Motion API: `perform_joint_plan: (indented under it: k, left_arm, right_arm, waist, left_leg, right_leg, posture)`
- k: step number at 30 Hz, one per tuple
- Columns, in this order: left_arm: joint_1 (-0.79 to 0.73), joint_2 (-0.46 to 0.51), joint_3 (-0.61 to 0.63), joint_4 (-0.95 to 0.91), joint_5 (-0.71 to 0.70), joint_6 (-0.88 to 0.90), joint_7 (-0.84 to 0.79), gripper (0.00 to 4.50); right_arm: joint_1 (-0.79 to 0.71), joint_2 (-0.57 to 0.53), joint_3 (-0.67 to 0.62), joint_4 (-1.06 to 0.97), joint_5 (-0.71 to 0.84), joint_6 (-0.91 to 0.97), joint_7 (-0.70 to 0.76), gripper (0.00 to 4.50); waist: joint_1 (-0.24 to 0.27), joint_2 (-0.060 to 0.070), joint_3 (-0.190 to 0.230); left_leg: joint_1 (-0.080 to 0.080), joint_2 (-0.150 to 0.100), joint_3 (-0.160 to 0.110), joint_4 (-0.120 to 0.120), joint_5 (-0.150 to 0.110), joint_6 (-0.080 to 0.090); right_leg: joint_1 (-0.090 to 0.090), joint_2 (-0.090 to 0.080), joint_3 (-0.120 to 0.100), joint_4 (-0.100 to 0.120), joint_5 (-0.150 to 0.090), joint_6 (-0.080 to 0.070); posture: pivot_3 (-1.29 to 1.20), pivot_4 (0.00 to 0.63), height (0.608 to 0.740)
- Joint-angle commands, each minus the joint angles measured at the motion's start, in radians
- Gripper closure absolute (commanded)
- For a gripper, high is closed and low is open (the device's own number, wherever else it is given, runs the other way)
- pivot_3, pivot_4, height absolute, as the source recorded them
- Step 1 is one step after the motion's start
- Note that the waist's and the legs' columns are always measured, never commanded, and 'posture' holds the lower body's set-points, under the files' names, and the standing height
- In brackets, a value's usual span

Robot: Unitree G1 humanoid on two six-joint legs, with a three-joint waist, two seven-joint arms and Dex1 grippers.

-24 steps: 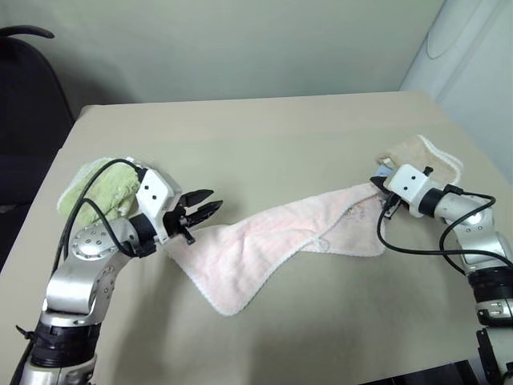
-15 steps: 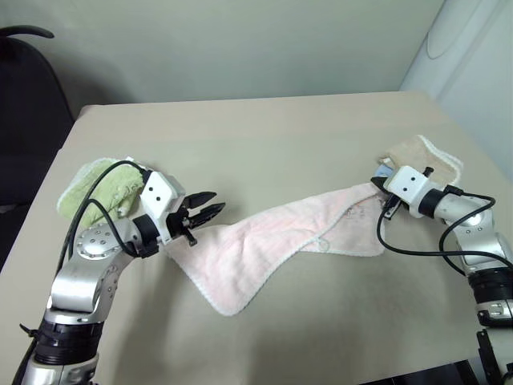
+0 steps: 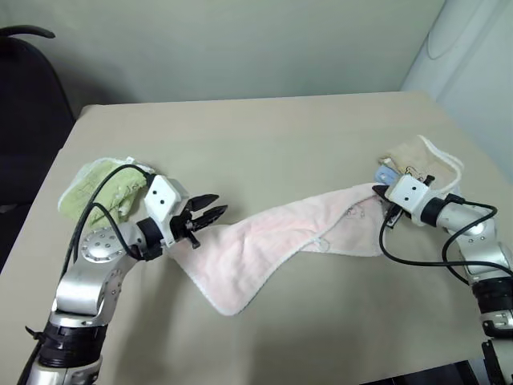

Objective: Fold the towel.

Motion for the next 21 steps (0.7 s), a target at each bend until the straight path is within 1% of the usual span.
perform_joint_plan:
  k: [1,4,6,11,14,18,21]
  left_arm:
    - [0.013,-0.011,0.058,0.011,0.008,-0.033,0.044,2.94]
    - [0.023,-0.031,0.121,0.041,-0.012,-0.030,0.095,2.94]
    - [0.042,-0.041,0.136,0.035,-0.020,-0.027,0.105,2.94]
    - [0.079,-0.064,0.103,0.056,0.001,-0.048,0.096,2.94]
    - [0.082,-0.080,0.077,0.084,0.016,-0.067,0.085,2.94]
    - [0.076,-0.089,0.060,0.086,0.000,-0.070,0.064,2.94]
    - [0.079,-0.082,0.039,0.062,-0.009,-0.059,0.034,2.94]
  right_arm:
    - [-0.008,-0.010,-0.053,-0.038,0.030,0.022,-0.024,4.49]
    - [-0.027,-0.006,-0.109,0.009,0.085,0.066,-0.036,4.49]
    - [-0.021,-0.013,-0.143,0.028,0.112,0.087,-0.034,4.49]
    - [0.009,-0.045,-0.181,0.056,0.130,0.080,-0.019,4.49]
    - [0.004,-0.052,-0.186,0.063,0.131,0.072,-0.018,4.49]
    - [-0.016,-0.054,-0.165,0.052,0.125,0.052,-0.001,4.49]
    - [-0.039,-0.062,-0.120,0.059,0.096,0.010,0.036,4.49]
  waist:
    - [-0.001,0.000,0.000]
    - [-0.001,0.000,0.000]
    - [0.000,0.000,0.000]
    - [0.004,0.000,0.000]
    - [0.003,0.000,0.000]
    - [0.001,0.000,0.000]
    - [0.000,0.000,0.000]
  left_leg:
    - [0.000,0.000,0.000,0.000,0.000,0.000]
    - [0.000,0.000,0.000,0.000,0.000,0.000]
    - [0.000,0.000,0.000,0.000,0.000,0.000]
    - [0.000,0.000,0.000,0.000,0.000,0.000]
    - [0.000,0.000,0.000,0.000,0.000,0.000]
    - [0.001,0.000,0.000,0.000,0.000,0.000]
    - [0.001,0.000,0.000,0.000,0.000,0.000]
  right_leg:
    - [0.000,0.000,0.000,0.000,0.000,0.000]
    - [0.000,0.000,0.000,0.000,0.000,0.000]
    - [0.000,0.000,0.000,0.000,0.000,0.000]
    - [0.001,0.000,0.000,-0.001,0.000,0.000]
    - [0.001,0.000,0.000,0.000,0.000,0.000]
    - [0.000,0.000,0.000,0.001,0.000,0.000]
    - [0.000,0.000,0.000,0.001,0.000,0.000]
  posture:
    - [0.00,0.150,0.740]
    - [0.00,0.150,0.740]
    - [0.00,0.150,0.740]
    - [0.00,0.150,0.740]
    - [0.00,0.150,0.740]
    - [0.00,0.150,0.740]
    - [0.00,0.150,0.740]
